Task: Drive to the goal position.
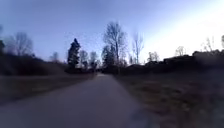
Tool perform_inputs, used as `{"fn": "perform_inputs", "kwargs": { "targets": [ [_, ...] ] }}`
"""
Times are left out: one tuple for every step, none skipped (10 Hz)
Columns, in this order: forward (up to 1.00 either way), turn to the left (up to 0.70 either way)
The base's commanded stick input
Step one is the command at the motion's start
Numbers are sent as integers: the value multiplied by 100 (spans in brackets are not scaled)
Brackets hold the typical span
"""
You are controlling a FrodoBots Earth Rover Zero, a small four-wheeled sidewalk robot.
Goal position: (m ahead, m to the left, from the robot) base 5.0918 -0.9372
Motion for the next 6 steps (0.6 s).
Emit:
{"fn": "perform_inputs", "kwargs": {
  "targets": [
    [100, 40],
    [100, 25],
    [100, 0],
    [100, 0],
    [100, 0],
    [100, 0]
  ]
}}
